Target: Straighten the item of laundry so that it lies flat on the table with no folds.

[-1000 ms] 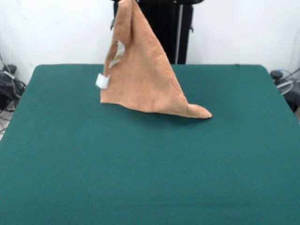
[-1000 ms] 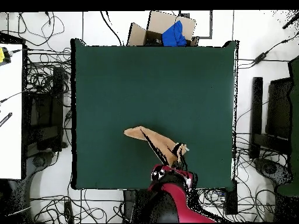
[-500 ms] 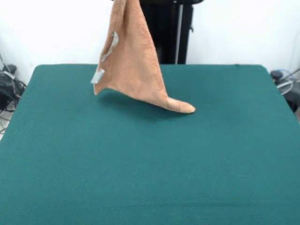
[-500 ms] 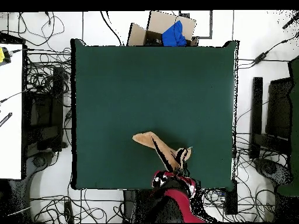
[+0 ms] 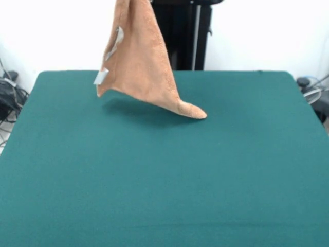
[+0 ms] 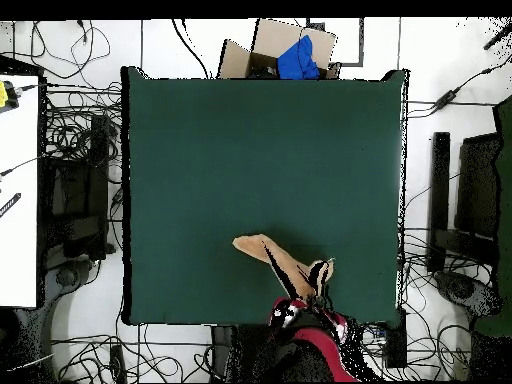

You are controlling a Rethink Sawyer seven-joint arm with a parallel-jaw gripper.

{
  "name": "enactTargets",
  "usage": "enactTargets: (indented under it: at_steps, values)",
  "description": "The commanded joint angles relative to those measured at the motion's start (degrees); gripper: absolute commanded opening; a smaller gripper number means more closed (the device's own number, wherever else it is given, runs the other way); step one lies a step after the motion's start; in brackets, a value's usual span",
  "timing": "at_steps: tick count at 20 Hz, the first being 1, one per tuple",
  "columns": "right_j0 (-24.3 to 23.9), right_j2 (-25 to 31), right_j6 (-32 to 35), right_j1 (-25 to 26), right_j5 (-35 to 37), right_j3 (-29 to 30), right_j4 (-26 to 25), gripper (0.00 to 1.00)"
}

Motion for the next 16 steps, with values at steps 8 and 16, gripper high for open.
enactTargets:
  at_steps: [8,16]
  values:
    - [-12.96,8.57,-20.04,-2.97,-0.95,7.17,5.18,0.0]
    - [-19.51,12.72,-24.84,-2.36,-0.44,5.38,5.67,0.0]
